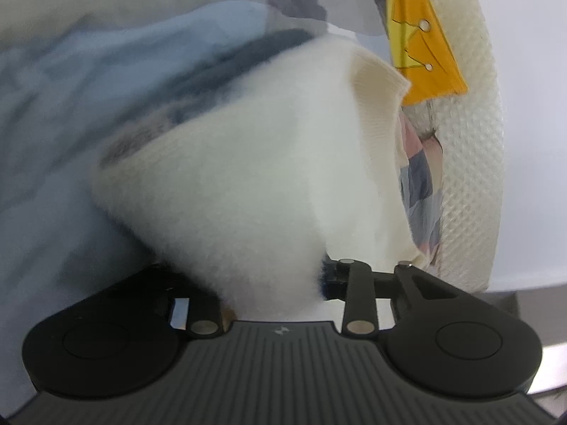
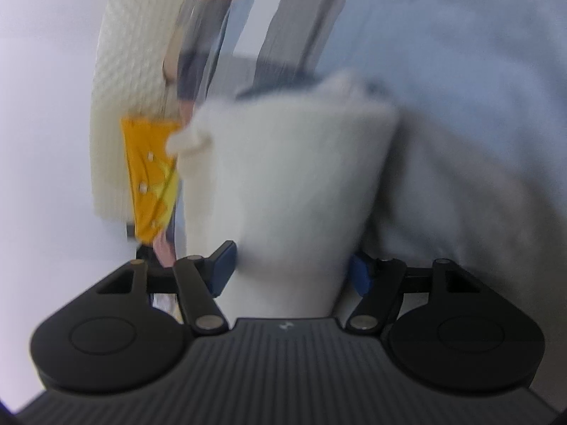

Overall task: Fold large clothes
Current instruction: 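Grasp the sweater edge with the left tool while the right tool grasps beside it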

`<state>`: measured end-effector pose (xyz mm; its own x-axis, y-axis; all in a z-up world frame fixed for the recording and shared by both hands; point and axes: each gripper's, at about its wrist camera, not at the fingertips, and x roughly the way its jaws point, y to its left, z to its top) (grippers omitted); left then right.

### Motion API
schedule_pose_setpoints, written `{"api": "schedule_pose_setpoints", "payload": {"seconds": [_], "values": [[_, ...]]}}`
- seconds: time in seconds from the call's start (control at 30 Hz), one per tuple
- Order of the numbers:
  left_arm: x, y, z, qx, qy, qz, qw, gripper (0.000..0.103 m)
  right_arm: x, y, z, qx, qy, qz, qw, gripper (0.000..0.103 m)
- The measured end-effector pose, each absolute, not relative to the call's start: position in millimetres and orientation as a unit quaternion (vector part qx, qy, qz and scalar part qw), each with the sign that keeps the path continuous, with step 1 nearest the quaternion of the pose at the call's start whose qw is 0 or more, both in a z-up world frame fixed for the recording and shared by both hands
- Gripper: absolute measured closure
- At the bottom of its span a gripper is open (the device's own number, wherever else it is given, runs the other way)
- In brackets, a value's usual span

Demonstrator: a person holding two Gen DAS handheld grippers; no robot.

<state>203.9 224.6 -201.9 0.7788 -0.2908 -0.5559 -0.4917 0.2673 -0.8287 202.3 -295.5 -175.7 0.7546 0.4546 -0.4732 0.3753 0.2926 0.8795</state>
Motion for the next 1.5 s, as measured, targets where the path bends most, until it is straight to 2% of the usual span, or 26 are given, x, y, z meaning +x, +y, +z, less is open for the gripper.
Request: {"api": "schedule_pose_setpoints", "payload": {"seconds": [0.1, 0.17, 0.33, 0.73, 1.07, 1.5], "values": [[203, 225, -196, -0.591, 0.323, 0.066, 0.736, 0.069, 204, -298, -179, 0.605, 0.350, 0.029, 0.714, 0.046], [202, 224, -191, -0.581, 0.315, 0.064, 0.747, 0.072, 204, -297, -176, 0.597, 0.351, 0.031, 0.721, 0.057], [192, 223, -177, -0.554, 0.291, 0.056, 0.778, 0.075, 206, -293, -158, 0.579, 0.326, 0.054, 0.746, 0.065], [135, 216, -104, -0.526, 0.238, 0.003, 0.817, 0.076, 167, -304, -93, 0.537, 0.266, 0.123, 0.791, 0.067], [101, 210, -47, -0.514, 0.244, -0.005, 0.822, 0.076, 141, -317, -47, 0.505, 0.280, 0.146, 0.803, 0.067], [15, 203, -31, -0.530, 0.276, -0.009, 0.802, 0.076, 81, -333, -7, 0.434, 0.326, 0.165, 0.824, 0.067]]}}
